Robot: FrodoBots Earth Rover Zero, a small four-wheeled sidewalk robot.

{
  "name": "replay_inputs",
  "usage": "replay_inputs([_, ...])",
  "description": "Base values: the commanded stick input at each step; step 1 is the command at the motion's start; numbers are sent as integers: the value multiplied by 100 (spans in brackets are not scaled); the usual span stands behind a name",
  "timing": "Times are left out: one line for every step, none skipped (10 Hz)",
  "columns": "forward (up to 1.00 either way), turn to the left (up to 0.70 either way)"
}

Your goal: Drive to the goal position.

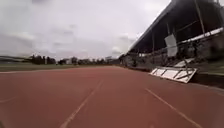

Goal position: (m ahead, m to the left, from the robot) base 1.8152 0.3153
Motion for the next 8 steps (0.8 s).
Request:
replay_inputs([70,-6])
replay_inputs([70,-3])
replay_inputs([70,-1])
replay_inputs([70,-7])
replay_inputs([70,-12])
replay_inputs([70,-13])
replay_inputs([70,-13])
replay_inputs([70,-14])
